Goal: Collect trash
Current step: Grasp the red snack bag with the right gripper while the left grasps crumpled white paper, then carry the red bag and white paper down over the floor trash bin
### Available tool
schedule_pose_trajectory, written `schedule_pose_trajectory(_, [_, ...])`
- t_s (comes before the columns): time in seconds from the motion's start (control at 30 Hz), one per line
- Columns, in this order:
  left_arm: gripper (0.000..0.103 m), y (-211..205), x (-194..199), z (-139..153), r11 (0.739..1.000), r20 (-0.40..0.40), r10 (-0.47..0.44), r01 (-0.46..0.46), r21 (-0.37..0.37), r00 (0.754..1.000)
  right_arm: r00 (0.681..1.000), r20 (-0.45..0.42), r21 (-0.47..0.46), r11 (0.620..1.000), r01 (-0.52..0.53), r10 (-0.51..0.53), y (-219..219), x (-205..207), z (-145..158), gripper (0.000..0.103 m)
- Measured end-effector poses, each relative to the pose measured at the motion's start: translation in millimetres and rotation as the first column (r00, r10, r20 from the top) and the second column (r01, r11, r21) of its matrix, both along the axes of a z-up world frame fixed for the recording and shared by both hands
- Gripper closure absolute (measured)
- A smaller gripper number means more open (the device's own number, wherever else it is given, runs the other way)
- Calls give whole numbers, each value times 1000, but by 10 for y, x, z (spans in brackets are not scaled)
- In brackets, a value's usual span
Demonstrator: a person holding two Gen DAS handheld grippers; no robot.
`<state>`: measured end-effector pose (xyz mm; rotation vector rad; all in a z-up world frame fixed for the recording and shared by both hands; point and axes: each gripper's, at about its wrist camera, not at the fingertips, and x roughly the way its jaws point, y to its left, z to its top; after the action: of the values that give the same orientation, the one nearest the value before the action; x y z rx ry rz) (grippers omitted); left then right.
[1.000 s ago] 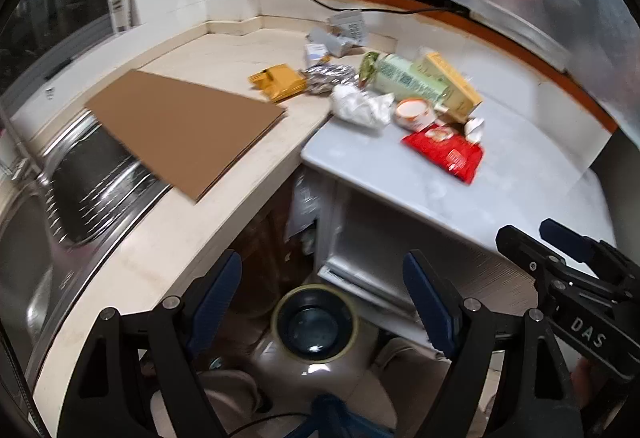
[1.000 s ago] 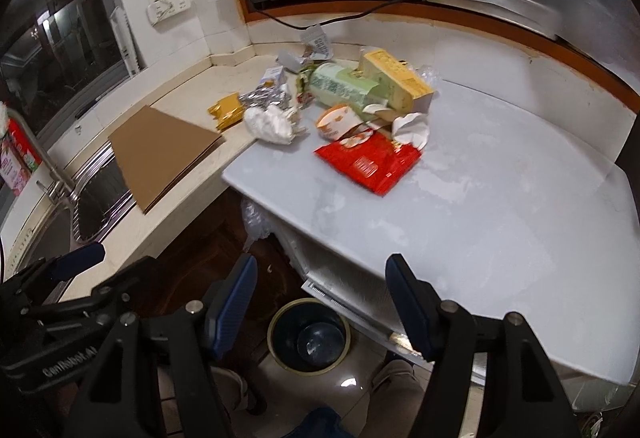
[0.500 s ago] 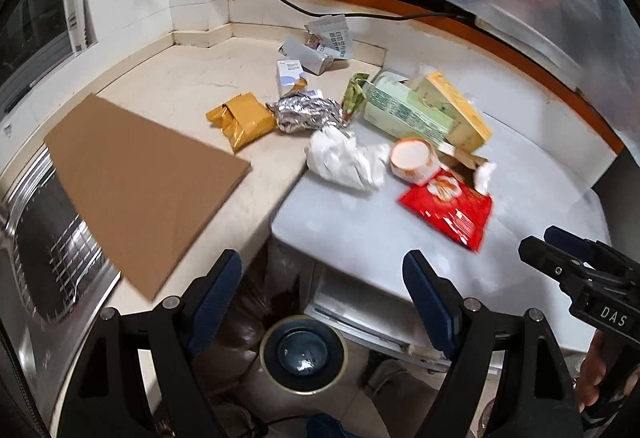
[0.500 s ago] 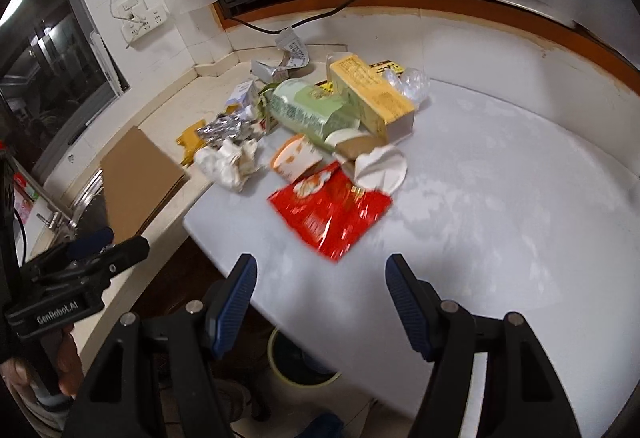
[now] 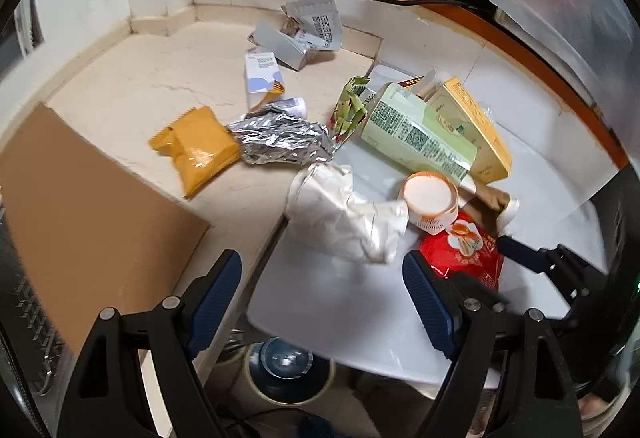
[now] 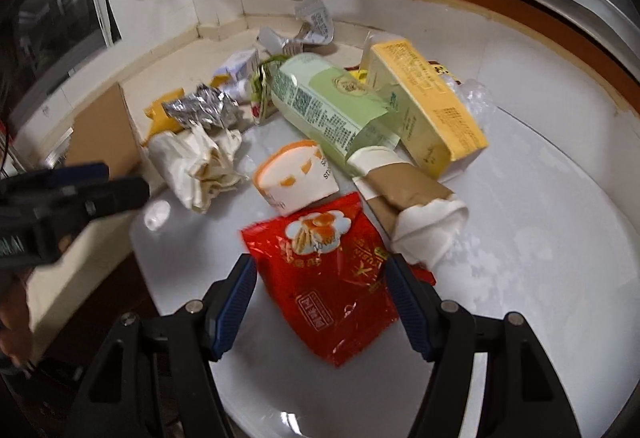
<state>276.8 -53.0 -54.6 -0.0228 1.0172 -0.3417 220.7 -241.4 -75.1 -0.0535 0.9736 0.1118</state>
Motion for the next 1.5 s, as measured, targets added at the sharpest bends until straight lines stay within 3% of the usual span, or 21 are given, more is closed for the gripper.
schedule_pose_trajectory(0.2, [22, -32, 259, -101, 996, -65, 4, -9, -84, 998, 999, 1, -122, 991, -53, 53, 111, 15, -106, 34])
schedule_pose_trajectory(0.3, [22, -72, 368, -180, 996, -99, 7, -16, -90, 995, 998, 7, -95, 993, -64, 65, 51, 29, -117, 34])
schedule_pose_trajectory(0.37, [22, -80, 434, -241, 995, -128, 14, -28, -101, 992, 998, -23, -20, 998, -59, 58, -57, 79, -137, 34])
schedule_pose_trajectory(0.4, [22, -83, 454, -266, 994, -141, 20, -36, -106, 990, 999, -24, 5, 999, -48, 48, -92, 93, -139, 38])
schedule_pose_trajectory(0.43, [22, -80, 476, -293, 993, -154, 25, -43, -114, 988, 999, -9, -9, 999, -40, 40, -121, 104, -132, 50])
schedule_pose_trajectory(0.47, [22, -70, 487, -317, 991, -166, 31, -52, -125, 986, 999, -9, -6, 999, -47, 46, -140, 116, -127, 52])
schedule_pose_trajectory(0.53, [22, -53, 513, -360, 988, -185, 42, -68, -136, 982, 1000, -5, -16, 1000, -26, 26, -190, 124, -115, 75])
schedule_pose_trajectory(0.6, [22, -56, 536, -413, 987, -198, 50, -79, -141, 979, 1000, -10, -1, 1000, -1, 1, -269, 154, -111, 90])
schedule_pose_trajectory(0.67, [22, -77, 515, -433, 989, -191, 46, -72, -132, 981, 1000, -11, 58, 998, 22, -21, -367, 119, -95, 96])
schedule_pose_trajectory(0.87, [24, -141, 336, -389, 996, -152, 10, -23, -85, 988, 999, 8, 109, 993, 48, -49, -412, -20, 2, 96])
schedule_pose_trajectory(0.93, [33, -136, 261, -363, 996, -145, -3, -10, -88, 989, 999, 14, 119, 992, 45, -47, -383, -59, 41, 96])
schedule_pose_trajectory(1.03, [38, -115, 179, -358, 996, -128, -4, -8, -94, 992, 999, 20, 122, 992, 42, -44, -337, -157, 73, 96])
schedule_pose_trajectory(1.23, [50, -121, -39, -283, 997, -18, 0, -1, -78, 1000, 999, 23, 120, 992, 36, -39, -242, -365, 120, 96])
schedule_pose_trajectory(1.5, [52, -140, -265, -102, 996, 48, -6, 10, -89, 999, 999, 36, 137, 990, 25, -30, -170, -589, 203, 96])
